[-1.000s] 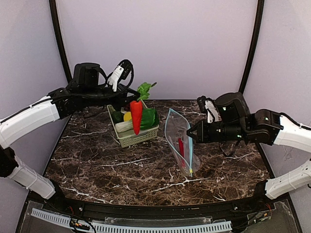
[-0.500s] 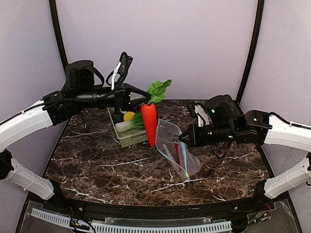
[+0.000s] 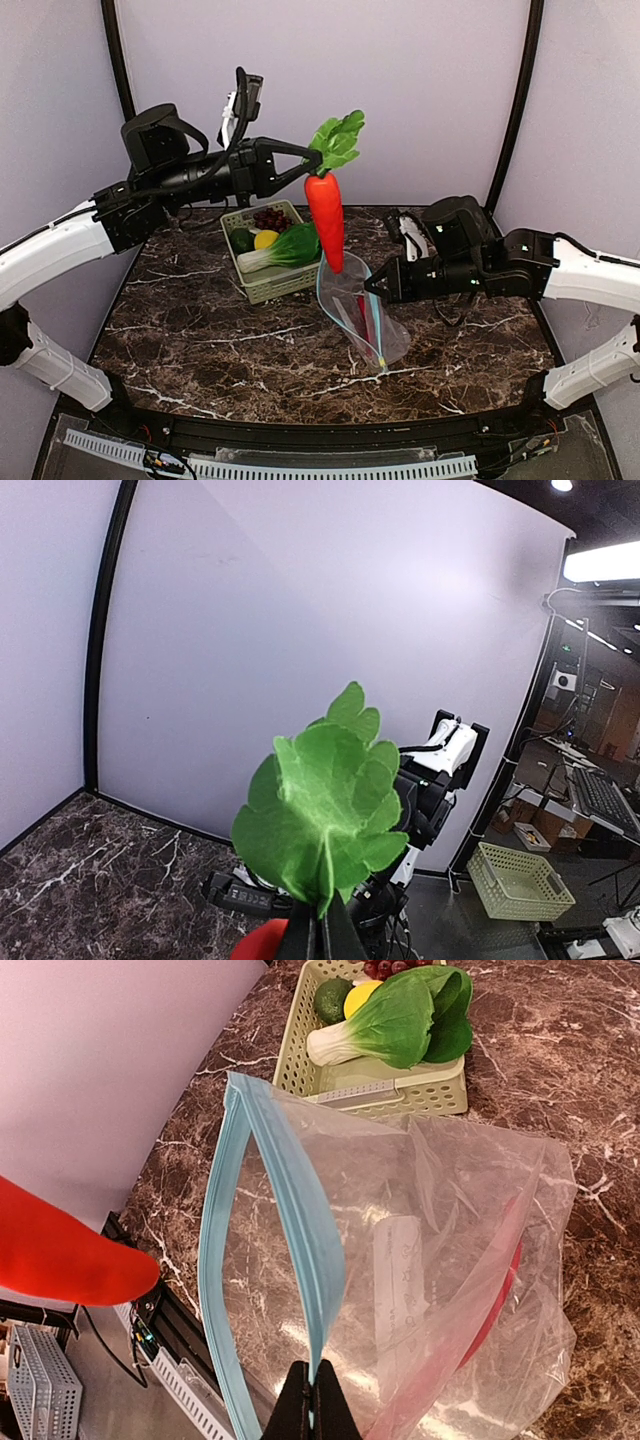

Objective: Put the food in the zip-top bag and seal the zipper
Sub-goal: Place the fake vegetable in the zipper food storage bag.

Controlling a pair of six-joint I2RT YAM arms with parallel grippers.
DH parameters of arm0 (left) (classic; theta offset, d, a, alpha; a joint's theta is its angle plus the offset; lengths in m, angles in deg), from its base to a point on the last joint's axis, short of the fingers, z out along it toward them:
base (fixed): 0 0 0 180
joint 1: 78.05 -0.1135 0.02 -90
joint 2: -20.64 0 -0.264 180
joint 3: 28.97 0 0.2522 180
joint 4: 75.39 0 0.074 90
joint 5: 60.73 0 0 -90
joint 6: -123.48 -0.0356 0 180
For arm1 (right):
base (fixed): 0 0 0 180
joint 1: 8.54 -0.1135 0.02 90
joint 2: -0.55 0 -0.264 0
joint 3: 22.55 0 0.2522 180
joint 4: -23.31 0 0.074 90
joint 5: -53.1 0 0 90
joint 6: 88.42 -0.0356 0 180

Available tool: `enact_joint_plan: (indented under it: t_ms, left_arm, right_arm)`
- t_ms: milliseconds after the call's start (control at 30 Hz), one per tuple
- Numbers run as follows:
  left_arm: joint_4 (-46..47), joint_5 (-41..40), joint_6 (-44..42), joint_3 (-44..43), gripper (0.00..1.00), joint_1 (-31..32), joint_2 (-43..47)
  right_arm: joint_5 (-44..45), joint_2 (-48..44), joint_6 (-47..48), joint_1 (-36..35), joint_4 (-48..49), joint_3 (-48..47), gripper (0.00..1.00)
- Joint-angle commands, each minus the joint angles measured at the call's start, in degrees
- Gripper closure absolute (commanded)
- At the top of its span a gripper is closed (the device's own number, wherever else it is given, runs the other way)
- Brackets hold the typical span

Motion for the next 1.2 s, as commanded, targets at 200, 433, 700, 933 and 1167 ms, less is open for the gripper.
enact_joint_plan:
  t_ms: [200, 433, 700, 933, 1167]
  left_arm:
    - [2.2, -0.6, -4.9, 7.3, 0.99, 0.3, -1.5]
    - [5.0, -1.7, -5.7, 13.7, 0.99, 0.9, -1.6]
    - [-1.6, -3.9, -11.1, 13.9, 0.99, 2.5, -2.9]
    - [-14.3, -11.3, -19.0, 10.7, 0.99, 5.8, -4.4]
    - [-19.7, -14.2, -23.5, 9.9, 0.99, 8.0, -5.7]
  right_arm:
    - [-0.9, -2.5, -0.7, 0.3, 2.2, -1.4, 1.00]
    - [-1.6, -3.3, -2.0, 0.3, 3.3, -2.3, 1.00]
    - [-1.6, -3.3, -2.6, 0.3, 4.3, -2.0, 1.00]
    - [-3.2, -3.2, -2.9, 0.3, 4.9, -1.5, 1.00]
    - [-3.0, -3.5, -3.1, 0.3, 5.1, -0.9, 1.00]
